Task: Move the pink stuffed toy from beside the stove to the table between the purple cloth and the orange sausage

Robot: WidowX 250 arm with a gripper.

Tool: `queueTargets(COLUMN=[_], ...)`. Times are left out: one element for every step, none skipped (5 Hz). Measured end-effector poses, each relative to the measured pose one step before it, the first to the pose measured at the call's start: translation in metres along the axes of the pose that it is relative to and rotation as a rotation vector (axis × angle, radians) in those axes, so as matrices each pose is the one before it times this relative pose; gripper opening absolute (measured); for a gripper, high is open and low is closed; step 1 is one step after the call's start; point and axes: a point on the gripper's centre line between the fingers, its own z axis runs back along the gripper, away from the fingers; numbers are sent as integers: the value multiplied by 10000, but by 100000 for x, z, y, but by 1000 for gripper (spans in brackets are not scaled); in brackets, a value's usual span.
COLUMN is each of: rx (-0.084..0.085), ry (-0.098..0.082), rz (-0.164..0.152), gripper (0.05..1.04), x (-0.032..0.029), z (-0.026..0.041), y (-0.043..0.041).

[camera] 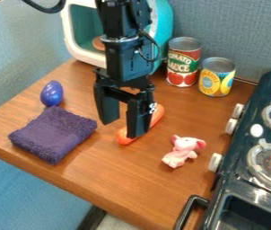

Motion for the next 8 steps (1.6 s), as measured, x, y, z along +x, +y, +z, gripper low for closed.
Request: queueTargets(rx=[-43,785,633,92,7,133,-383,-32], ry=[224,-944,-127,-526,2,260,179,160], rz=[67,179,-173,360,324,63,-98,77], gripper=[1010,1010,1010,1010,1010,1010,1010,1010], x=[-133,1723,1463,1438,1116,1207,918,803], z=[-667,-193,-1504,-578,-1844,-1654,-1010,-687], y=[98,573,-1276,-68,21,-796,-1009,-452])
